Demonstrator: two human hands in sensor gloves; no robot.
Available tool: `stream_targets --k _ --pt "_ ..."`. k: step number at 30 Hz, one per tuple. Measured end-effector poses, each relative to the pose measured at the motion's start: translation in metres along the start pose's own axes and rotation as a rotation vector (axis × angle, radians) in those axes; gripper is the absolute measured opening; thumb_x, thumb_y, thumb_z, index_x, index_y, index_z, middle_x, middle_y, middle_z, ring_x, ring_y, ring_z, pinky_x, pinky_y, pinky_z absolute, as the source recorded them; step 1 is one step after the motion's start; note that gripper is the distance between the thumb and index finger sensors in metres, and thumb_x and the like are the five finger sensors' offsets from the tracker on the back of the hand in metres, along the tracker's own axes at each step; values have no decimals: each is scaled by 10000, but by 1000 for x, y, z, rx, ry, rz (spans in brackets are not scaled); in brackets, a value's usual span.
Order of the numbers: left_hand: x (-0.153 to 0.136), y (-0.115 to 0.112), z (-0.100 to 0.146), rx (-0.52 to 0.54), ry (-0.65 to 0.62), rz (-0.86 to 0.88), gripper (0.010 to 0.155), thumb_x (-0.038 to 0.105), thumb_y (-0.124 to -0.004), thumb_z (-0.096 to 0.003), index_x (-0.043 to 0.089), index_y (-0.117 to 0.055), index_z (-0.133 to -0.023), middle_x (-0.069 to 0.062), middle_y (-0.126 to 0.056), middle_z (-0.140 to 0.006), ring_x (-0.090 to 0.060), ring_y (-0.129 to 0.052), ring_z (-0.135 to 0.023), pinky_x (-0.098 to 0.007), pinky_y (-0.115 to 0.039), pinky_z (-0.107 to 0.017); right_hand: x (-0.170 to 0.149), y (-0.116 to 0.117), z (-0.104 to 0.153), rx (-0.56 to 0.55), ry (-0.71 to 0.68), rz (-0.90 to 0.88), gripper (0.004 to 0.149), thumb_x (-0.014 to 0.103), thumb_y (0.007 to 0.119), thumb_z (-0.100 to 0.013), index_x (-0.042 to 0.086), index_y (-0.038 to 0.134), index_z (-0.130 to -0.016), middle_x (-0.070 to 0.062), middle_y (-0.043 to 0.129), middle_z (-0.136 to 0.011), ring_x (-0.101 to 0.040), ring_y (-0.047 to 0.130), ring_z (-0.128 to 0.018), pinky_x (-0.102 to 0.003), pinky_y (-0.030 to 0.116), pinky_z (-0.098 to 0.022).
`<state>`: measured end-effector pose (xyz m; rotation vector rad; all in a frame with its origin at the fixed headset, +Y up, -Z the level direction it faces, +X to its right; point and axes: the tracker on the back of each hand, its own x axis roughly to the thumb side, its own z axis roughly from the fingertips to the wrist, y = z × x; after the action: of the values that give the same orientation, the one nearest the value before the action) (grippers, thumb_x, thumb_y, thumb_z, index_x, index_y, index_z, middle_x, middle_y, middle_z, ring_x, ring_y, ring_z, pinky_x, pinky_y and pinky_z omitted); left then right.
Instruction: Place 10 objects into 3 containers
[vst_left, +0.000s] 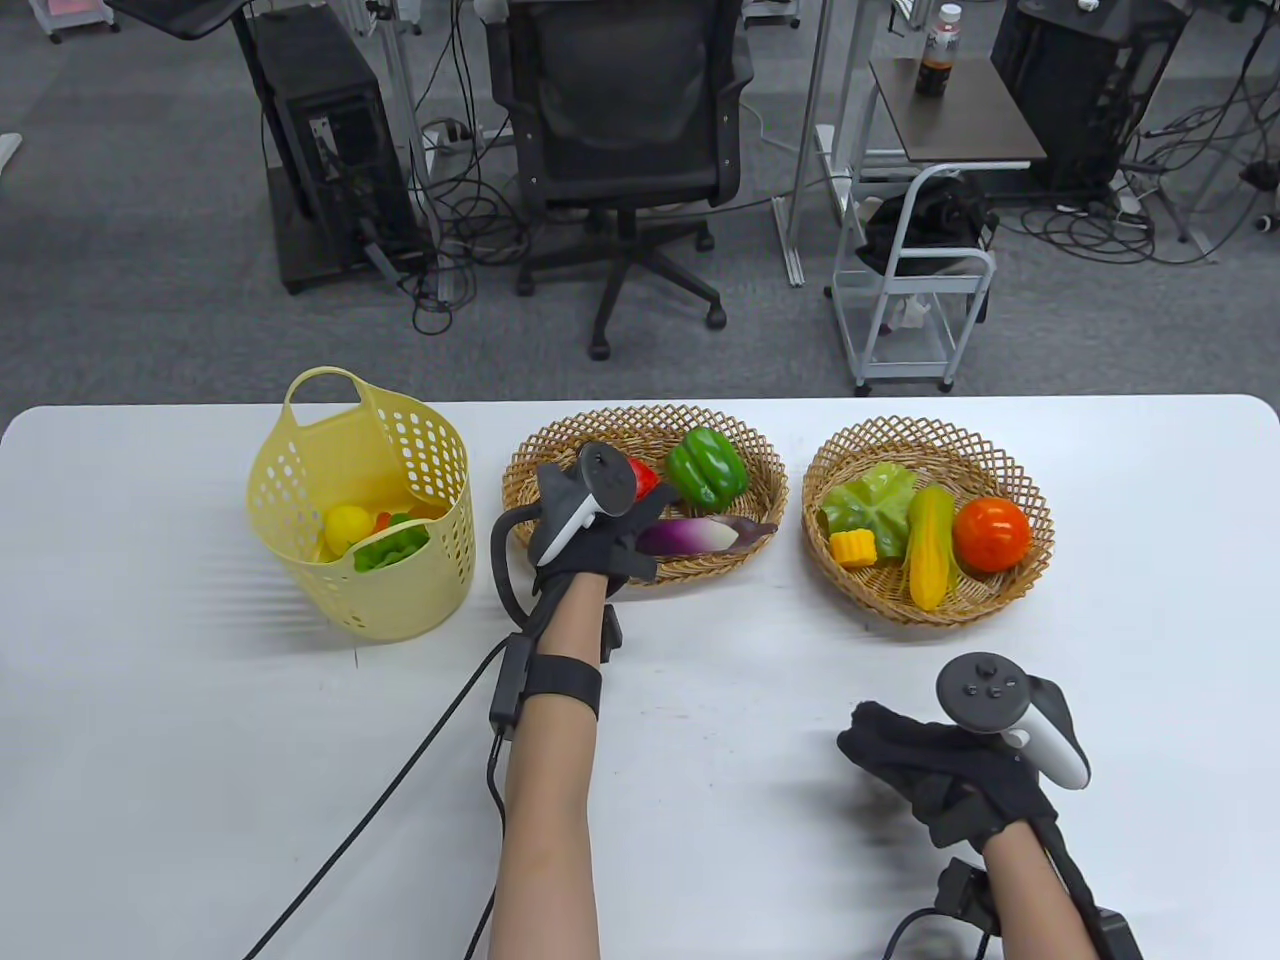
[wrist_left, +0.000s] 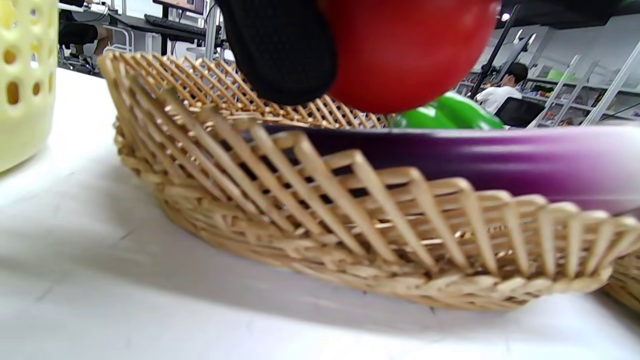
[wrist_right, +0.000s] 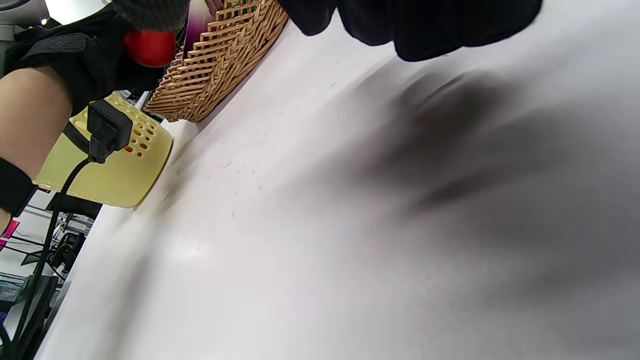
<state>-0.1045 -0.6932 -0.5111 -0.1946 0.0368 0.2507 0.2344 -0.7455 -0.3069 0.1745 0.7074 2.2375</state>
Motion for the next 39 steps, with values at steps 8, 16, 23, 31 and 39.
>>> stream_targets --k 8,16,23,31,39 --pt "-13 2 7 85 -29 48 939 762 -527 -592 123 -186 -1189 -200 -424 -1196 -335 -712 -1063 -222 -887 -556 -1 0 -1 10 10 -12 809 567 553 -611 -4 369 -1154 -373 409 -1158 -616 555 -943 -669 562 -655" --pt "-28 6 36 219 -113 116 967 794 -593 -517 140 -336 -1181 -175 -582 -1142 -380 -790 -974 -289 -900 -457 2 1 -1 21 -8 -7 812 574 554 -609 2 370 -1156 -370 414 -1160 -619 555 -945 -676 562 -652" --pt "-39 4 71 118 -182 195 931 787 -572 -539 120 -426 -1173 -219 -594 -1136 -437 -772 -970 -411 -858 -522 8 2 2 10 -21 24 816 576 555 -608 0 371 -1156 -369 415 -1160 -622 547 -948 -679 560 -650" --pt "-62 -14 121 -106 -308 207 905 746 -574 -572 102 -417 -1188 -257 -529 -1169 -506 -661 -1035 -605 -700 -659 16 3 5 -46 -41 87 818 584 549 -608 20 342 -1163 -342 327 -1185 -617 434 -995 -692 495 -679" --pt "-82 -40 164 -76 -345 168 875 712 -586 -594 100 -403 -1192 -279 -482 -1184 -531 -593 -1065 -673 -612 -686 10 1 2 -80 -30 80 816 585 546 -608 37 313 -1166 -319 259 -1194 -598 359 -1019 -696 433 -700"
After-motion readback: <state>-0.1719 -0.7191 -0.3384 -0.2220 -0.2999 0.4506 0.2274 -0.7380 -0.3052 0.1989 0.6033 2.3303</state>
